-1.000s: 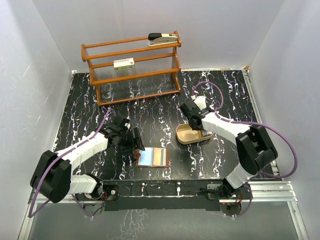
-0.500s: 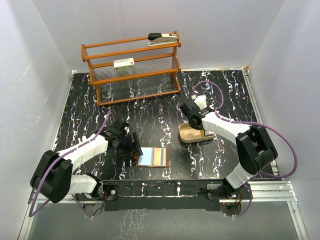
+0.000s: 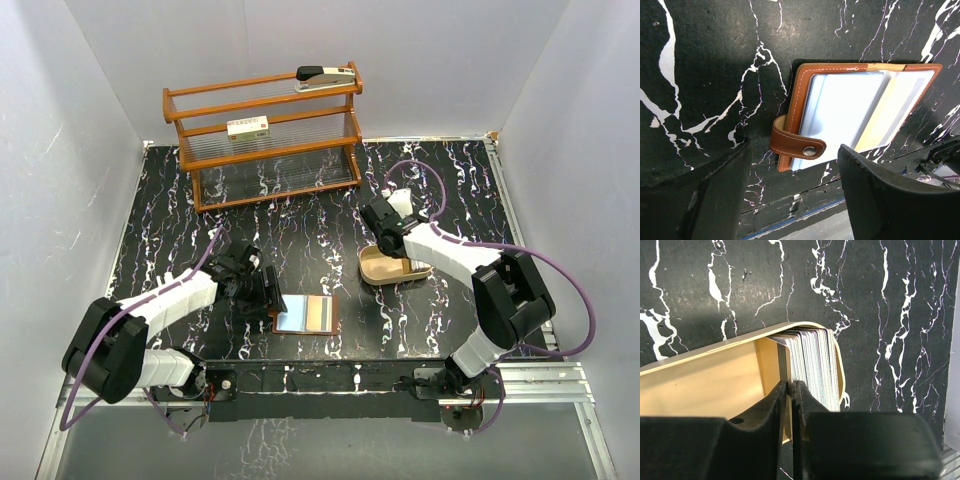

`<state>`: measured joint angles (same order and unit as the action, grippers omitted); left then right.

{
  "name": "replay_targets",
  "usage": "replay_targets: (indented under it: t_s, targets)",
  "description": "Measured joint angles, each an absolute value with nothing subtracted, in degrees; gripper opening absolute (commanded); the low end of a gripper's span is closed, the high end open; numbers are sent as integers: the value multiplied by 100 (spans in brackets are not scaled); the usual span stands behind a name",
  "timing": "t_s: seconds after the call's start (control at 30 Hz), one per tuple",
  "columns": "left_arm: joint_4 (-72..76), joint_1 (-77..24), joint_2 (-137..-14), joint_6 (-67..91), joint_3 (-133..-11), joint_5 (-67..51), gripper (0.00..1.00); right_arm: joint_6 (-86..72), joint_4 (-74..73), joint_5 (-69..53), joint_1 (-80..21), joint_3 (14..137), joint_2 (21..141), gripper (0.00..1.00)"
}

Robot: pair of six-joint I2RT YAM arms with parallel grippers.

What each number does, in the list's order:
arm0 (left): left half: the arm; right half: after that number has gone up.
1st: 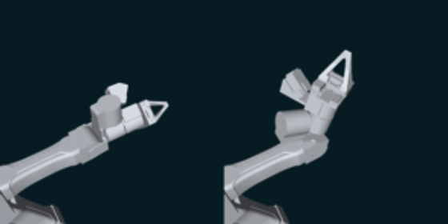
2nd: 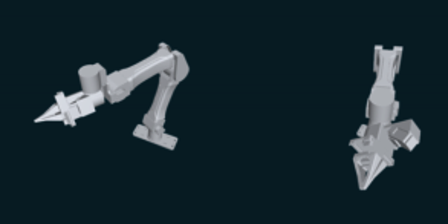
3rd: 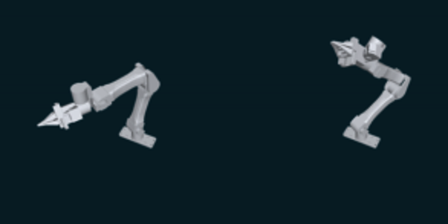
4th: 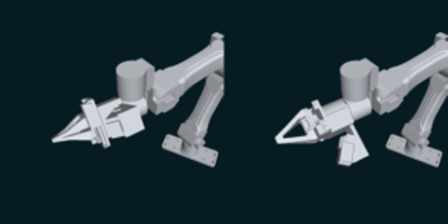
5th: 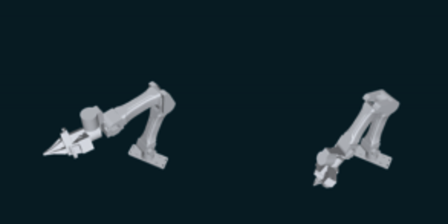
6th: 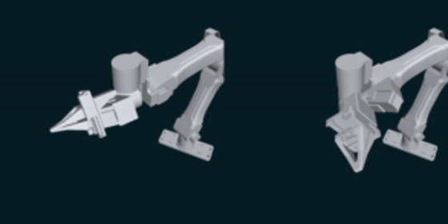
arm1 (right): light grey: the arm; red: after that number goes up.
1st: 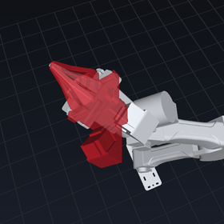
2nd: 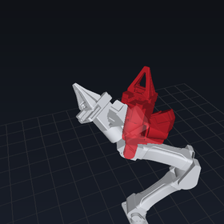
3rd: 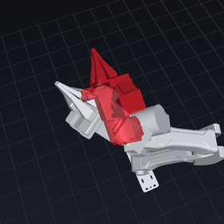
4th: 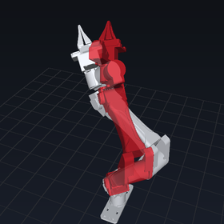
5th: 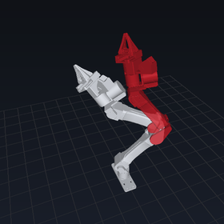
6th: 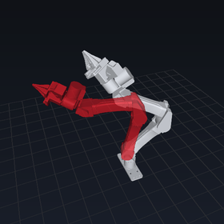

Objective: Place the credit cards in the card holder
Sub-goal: Pick up the credit card from the storage box, then insert the credit card into the card holder.

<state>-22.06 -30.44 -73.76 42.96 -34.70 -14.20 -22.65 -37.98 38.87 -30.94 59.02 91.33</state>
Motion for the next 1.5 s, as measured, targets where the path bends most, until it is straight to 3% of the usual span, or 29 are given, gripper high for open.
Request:
replay_targets:
  t_s: [0.1, 0.63, 1.07, 1.5]
  targets:
    - [-2115, -3039, -7376, 4335, -3426, -1505, 65, -2228, -3804, 3859, -3096, 5983, 9133, 0]
    - [-635, -3009, -7343, 5074, -2720, -2742, 62, -2132, -3935, 2963, -3068, 6066, 8254, 0]
    - [-1750, -3011, -7054, 4558, -3371, -1802, 63, -2917, -3669, 974, -3238, 5782, 6928, 0]
    - [-1627, -3011, -7380, 4320, -3439, -2005, 66, -4219, -1975, -110, -4525, 4628, 6995, 0]
